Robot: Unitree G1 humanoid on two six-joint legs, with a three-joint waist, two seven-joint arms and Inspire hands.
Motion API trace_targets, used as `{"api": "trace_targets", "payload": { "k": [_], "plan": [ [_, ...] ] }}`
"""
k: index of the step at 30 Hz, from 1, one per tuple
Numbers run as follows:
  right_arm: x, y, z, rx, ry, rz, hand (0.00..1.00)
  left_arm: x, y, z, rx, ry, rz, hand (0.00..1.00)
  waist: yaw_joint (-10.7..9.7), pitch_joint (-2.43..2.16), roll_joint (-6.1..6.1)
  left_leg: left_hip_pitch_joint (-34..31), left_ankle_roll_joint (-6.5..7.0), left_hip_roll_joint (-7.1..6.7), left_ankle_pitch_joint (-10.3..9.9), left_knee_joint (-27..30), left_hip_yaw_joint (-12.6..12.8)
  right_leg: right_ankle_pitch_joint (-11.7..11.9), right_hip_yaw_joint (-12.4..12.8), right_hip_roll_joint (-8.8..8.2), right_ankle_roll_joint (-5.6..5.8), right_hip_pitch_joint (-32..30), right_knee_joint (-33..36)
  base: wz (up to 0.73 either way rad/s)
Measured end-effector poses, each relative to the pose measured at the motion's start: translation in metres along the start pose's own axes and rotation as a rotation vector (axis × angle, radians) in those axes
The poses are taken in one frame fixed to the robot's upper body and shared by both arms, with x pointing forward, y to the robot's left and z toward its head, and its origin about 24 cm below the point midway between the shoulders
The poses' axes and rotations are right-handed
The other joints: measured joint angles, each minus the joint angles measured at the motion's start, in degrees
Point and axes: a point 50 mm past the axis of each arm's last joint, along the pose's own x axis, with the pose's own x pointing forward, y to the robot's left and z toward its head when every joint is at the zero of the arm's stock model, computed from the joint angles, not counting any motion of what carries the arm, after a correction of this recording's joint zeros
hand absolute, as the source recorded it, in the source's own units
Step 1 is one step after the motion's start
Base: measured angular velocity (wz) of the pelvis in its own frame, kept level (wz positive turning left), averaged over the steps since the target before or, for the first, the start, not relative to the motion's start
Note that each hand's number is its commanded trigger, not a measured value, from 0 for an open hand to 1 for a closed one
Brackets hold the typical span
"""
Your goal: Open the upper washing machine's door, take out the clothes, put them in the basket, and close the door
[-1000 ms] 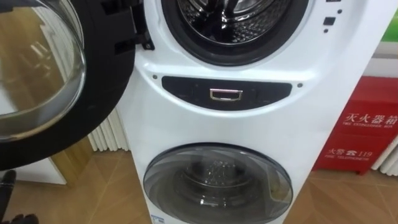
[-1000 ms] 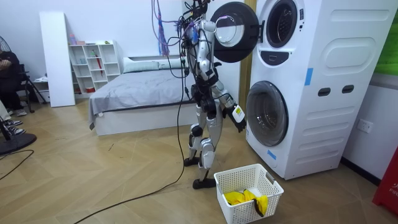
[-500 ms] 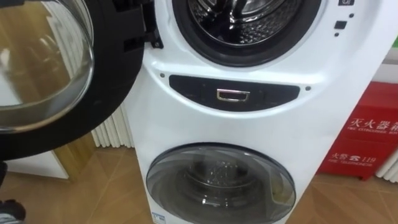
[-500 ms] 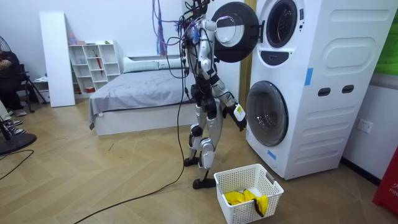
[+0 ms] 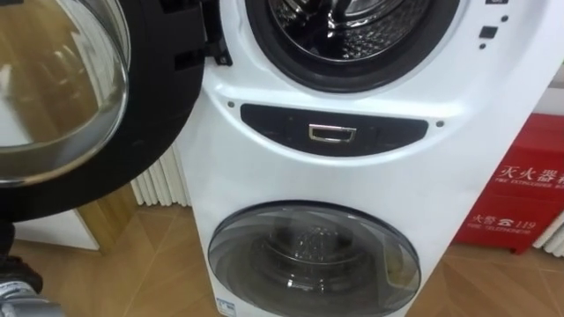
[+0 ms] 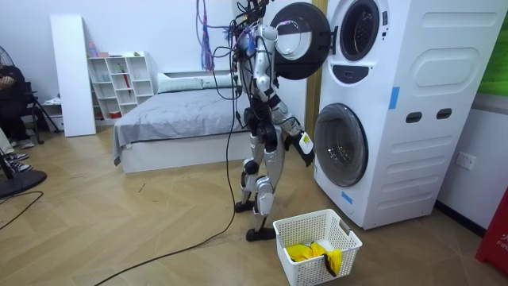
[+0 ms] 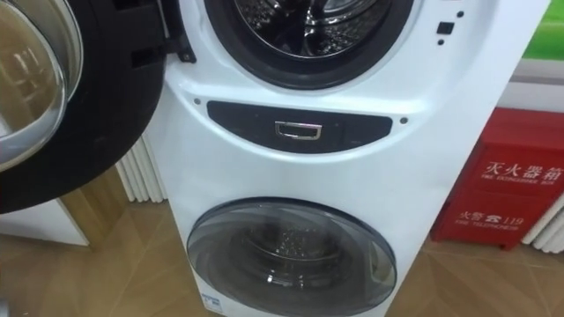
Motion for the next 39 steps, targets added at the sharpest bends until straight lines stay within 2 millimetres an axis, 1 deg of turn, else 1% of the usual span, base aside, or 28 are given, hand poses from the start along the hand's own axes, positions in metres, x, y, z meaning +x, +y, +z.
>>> {"api": "trace_targets", "payload": {
  "k": [1, 2, 3, 4, 5, 7, 11, 15, 17, 24, 27, 29, 33, 35, 39],
  "plan": [
    [0.0, 0.0, -0.001, 0.003, 0.0, 0.0, 0.0, -0.002, -0.004, 0.005, 0.019, -0.042, -0.025, 0.0, 0.05, 0.01, -0.02, -0.26, 0.0, 0.0, 0.0, 0.03, -0.01, 0.01, -0.15, 0.0, -0.01, -0.21, 0.05, 0.05],
    [0.0, 0.0, -0.001, 0.006, 0.0, 0.0, 0.0, -0.008, -0.015, 0.018, 0.024, -0.114, -0.082, 0.0, 0.01, 0.01, -0.01, -0.29, 0.0, 0.0, 0.0, 0.05, -0.04, 0.02, -0.22, -0.01, -0.02, -0.19, 0.04, 0.04],
    [0.0, 0.0, -0.001, 0.009, -0.001, 0.001, 0.0, -0.01, -0.018, 0.023, -0.002, -0.125, -0.082, 0.0, -0.05, 0.02, 0.01, -0.28, 0.0, 0.0, 0.0, 0.14, -0.04, 0.02, -0.24, -0.04, -0.01, -0.12, 0.04, 0.04],
    [0.001, 0.0, -0.001, 0.016, -0.003, 0.004, 0.0, -0.012, -0.017, 0.023, 0.008, -0.132, -0.077, 0.0, -0.06, 0.13, 0.16, -0.32, 0.0, 0.0, 0.0, 0.24, -0.12, 0.03, -0.52, -0.07, -0.02, -0.04, 0.0, 0.11],
    [0.001, 0.0, -0.001, 0.018, -0.008, 0.005, 0.0, -0.014, -0.019, 0.023, 0.03, -0.15, -0.09, 0.0, -0.08, 0.2, 0.14, -0.93, 0.0, 0.0, 0.0, 0.38, -0.76, 0.05, -1.07, -0.08, -0.04, -0.24, -0.1, 0.17],
    [0.001, 0.001, -0.001, 0.02, -0.015, 0.013, 0.0, -0.018, -0.023, 0.023, 0.051, -0.166, -0.114, 0.0, -0.03, 0.27, 0.12, -1.66, 0.0, 0.0, 0.0, 0.55, -1.23, 0.07, -1.84, -0.08, -0.08, -0.52, -0.26, 0.22],
    [0.002, 0.002, 0.0, 0.047, -0.02, 0.033, 0.0, -0.021, -0.026, 0.023, 0.051, -0.163, -0.136, 0.0, -0.07, 0.3, 0.16, -2.42, 0.02, -0.02, -0.01, 0.68, -1.63, 0.17, -2.53, -0.1, -0.05, -0.55, -0.95, 0.11],
    [0.004, 0.003, 0.001, 0.068, -0.015, 0.056, 0.0, -0.024, -0.024, 0.025, 0.054, -0.165, -0.14, 0.0, -0.31, 0.29, 0.15, -2.95, 0.02, -0.04, -0.01, 1.07, -1.62, 0.37, -2.81, -0.16, -0.05, -0.5, -1.04, 0.05],
    [0.007, 0.003, 0.002, 0.067, -0.012, 0.072, 0.0, -0.028, -0.022, 0.025, 0.076, -0.169, -0.153, 0.0, -0.5, 0.28, 0.13, -3.15, 0.02, -0.08, -0.01, 1.21, -1.73, 0.37, -3.05, -0.2, -0.05, -0.5, -1.1, 0.07],
    [0.012, 0.008, 0.011, 0.06, -0.04, 0.141, 0.0, -0.033, -0.025, 0.021, 0.136, -0.196, -0.177, 0.0, -0.46, 0.3, 0.15, -4.01, 0.02, -0.19, -0.01, 1.8, -2.64, 0.37, -3.43, -0.26, -0.05, -0.6, -1.07, 0.08],
    [0.012, 0.01, 0.011, 0.061, -0.044, 0.161, 0.0, -0.036, -0.029, 0.023, 0.119, -0.204, -0.197, 0.0, -0.49, 0.3, 0.16, -4.08, 0.03, -0.24, -0.02, 1.82, -2.62, 0.36, -3.37, -0.28, -0.05, -0.63, -1.21, 0.02],
    [0.011, 0.01, 0.011, 0.064, -0.044, 0.175, 0.0, -0.044, -0.034, 0.028, 0.07, -0.211, -0.219, 0.0, -0.48, 0.3, 0.16, -4.17, 0.04, -0.3, -0.02, 1.8, -2.62, 0.4, -3.34, -0.28, 0.01, -0.56, -1.68, 0.06],
    [0.012, 0.016, 0.012, 0.115, -0.051, 0.207, 0.0, -0.049, -0.035, 0.026, 0.043, -0.199, -0.226, 0.0, -0.53, 0.3, 0.15, -4.51, 0.07, -0.35, -0.03, 2.31, -2.73, 0.52, -3.59, -0.31, 0.04, -0.34, -1.68, 0.08],
    [0.013, 0.02, 0.013, 0.133, -0.049, 0.235, 0.0, -0.052, -0.038, 0.024, 0.044, -0.191, -0.24, 0.0, -1.02, 0.32, 0.18, -5.34, 0.2, -0.35, -0.1, 2.78, -2.66, 0.58, -4.28, -0.41, 0.06, -0.49, -1.65, 0.2],
    [0.015, 0.021, 0.017, 0.124, -0.06, 0.251, 0.0, -0.061, -0.03, 0.021, 0.022, -0.185, -0.257, 0.0, -1.19, 0.33, 0.23, -5.37, 0.29, -0.62, -0.14, 2.62, -2.57, 0.56, -4.39, -0.69, 0.27, -0.46, -1.68, 0.04]
  ]
}}
